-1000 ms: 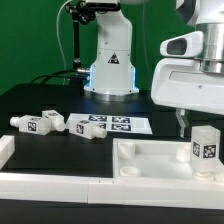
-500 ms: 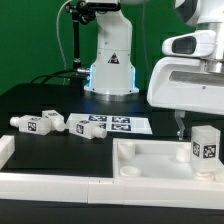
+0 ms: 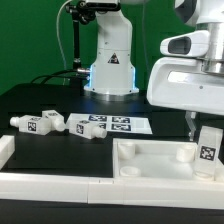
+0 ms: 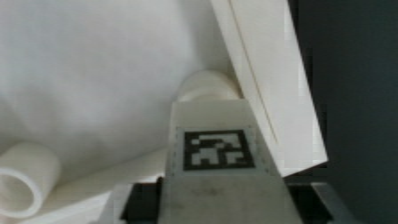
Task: Assemble one leg
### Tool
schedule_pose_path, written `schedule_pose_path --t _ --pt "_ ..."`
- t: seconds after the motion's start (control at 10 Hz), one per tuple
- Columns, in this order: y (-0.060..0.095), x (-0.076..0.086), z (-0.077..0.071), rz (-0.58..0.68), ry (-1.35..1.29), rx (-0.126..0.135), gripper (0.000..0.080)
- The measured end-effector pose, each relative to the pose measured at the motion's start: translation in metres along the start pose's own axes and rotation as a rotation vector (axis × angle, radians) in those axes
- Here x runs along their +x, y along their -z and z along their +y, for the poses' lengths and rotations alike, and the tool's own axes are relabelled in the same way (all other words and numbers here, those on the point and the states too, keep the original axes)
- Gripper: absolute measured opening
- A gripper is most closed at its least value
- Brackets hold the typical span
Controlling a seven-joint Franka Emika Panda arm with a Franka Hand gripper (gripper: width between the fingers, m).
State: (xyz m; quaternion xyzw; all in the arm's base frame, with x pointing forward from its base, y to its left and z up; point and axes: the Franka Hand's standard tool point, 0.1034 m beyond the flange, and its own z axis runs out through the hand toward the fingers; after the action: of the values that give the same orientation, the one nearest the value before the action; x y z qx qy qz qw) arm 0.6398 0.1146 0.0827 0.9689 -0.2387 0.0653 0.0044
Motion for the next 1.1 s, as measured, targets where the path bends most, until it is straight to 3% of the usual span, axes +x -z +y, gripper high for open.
schedule_pose_path --t 0.1,0.4,0.7,0.9,1.1 --pt "-0.0004 -0.0003 -0.0001 0.0 -0.049 -0.001 0.0284" --pt "-0.0008 -0.0005 0.001 -0.019 -0.536 -0.023 0.0284" --pt "-0.0018 0.0035 0.0088 -0.092 -0.992 0.028 0.0284" --pt "-0.0023 0.0031 0.0092 -0.09 -0.979 0.026 0.0284" --pt "-0.0023 0.0003 0.0082 -0.073 -0.804 0.004 0.0569"
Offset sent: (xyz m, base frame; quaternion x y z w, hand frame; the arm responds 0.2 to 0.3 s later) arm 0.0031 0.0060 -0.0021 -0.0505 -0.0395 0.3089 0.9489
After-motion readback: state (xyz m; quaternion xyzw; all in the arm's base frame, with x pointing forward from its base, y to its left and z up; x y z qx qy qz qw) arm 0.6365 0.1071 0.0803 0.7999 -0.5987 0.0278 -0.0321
